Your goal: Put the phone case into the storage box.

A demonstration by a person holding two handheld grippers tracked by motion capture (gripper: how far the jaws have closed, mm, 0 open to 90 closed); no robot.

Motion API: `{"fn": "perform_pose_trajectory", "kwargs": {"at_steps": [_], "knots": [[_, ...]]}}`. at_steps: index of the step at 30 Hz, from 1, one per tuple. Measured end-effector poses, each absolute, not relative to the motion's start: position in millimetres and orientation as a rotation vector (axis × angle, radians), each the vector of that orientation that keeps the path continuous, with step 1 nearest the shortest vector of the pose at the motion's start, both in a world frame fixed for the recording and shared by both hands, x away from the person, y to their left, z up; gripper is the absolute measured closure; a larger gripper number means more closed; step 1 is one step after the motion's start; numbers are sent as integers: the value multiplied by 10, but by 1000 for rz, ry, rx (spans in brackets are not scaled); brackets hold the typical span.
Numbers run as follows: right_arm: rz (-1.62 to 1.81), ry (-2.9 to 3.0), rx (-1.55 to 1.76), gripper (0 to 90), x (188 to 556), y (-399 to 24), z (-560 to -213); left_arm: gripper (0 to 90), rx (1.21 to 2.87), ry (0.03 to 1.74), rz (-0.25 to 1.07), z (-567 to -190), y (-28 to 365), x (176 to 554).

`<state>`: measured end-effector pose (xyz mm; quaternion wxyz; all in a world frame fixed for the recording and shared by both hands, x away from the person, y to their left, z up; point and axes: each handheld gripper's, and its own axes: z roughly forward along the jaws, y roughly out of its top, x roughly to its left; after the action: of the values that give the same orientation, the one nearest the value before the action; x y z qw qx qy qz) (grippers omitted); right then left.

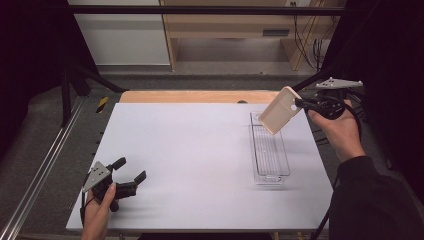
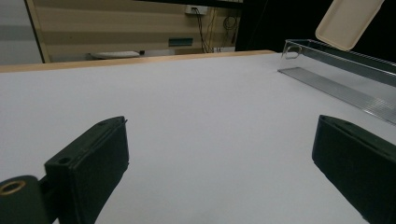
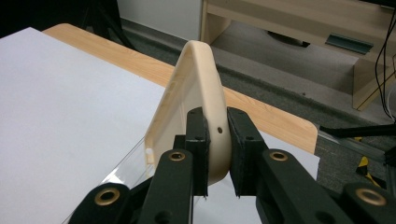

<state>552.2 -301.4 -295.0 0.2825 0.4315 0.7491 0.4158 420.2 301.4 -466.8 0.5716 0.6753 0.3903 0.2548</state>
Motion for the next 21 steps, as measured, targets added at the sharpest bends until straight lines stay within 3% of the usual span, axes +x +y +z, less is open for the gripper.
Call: {"fn": "perform_pose_trajectory", "kwargs": {"at_steps": [21], "knots": [[1032, 1993, 1111, 796, 5761, -2852, -3165, 32, 1602, 891, 589, -4672, 2973, 4212]]}}
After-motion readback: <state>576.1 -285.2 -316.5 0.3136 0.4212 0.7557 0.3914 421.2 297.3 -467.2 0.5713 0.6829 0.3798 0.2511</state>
